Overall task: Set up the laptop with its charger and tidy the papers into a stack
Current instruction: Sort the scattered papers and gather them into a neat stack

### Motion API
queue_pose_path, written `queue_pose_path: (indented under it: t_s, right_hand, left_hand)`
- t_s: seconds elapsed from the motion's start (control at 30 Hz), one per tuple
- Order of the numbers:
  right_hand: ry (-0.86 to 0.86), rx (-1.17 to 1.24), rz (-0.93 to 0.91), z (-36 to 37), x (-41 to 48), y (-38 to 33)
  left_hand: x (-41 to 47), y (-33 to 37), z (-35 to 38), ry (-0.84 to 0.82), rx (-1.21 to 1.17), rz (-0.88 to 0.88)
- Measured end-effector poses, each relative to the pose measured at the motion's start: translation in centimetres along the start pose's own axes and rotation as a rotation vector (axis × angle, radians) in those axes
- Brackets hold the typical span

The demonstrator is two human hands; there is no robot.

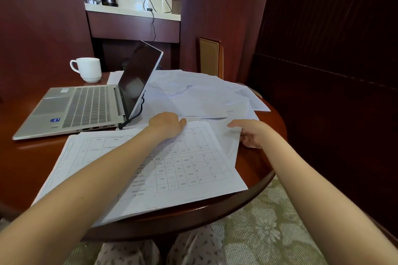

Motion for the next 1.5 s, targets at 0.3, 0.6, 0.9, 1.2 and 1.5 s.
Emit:
queue_pose_path:
  t_s: [0.3, 0.6, 0.9, 1.2, 1.5]
  right_hand:
    - [-0.043, 0.131, -0.268, -1.0, 0.3, -1.5]
    - [-0.165, 0.572, -0.463, -3.5, -2.3, -5.3]
    - [-0.308, 0.720, -0.599, -2.2, -5.4, -8.3]
    - [-0.320, 0.115, -0.500, -1.5, -2.5, -6.2]
    - [-0.148, 0.227, -0.676, -0.3, -2.8, -7.3]
  left_hand:
    - [-0.1, 0.0, -0.3, 0.041, -0.073, -0.011]
    - [0.4, 1.9, -1.0, 0.056, -0.164, -0.021]
    - [-0.9, 5.4, -4.7, -0.263, -1.297, -0.031]
    - [-1.4, 2.3, -10.9, 0.225, -1.502, 0.134]
    - [-3.7, 0.0, -12.5, 0.492, -1.371, 0.070]
Point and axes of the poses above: each hand's wrist, its own x-axis towards the middle knuckle, its own z-axis out of the palm, y = z × x, the point moved 4 cm from there along x, towards the middle knuckle, and after that the axes turned 12 degrees about x, right-handed, at the moved point
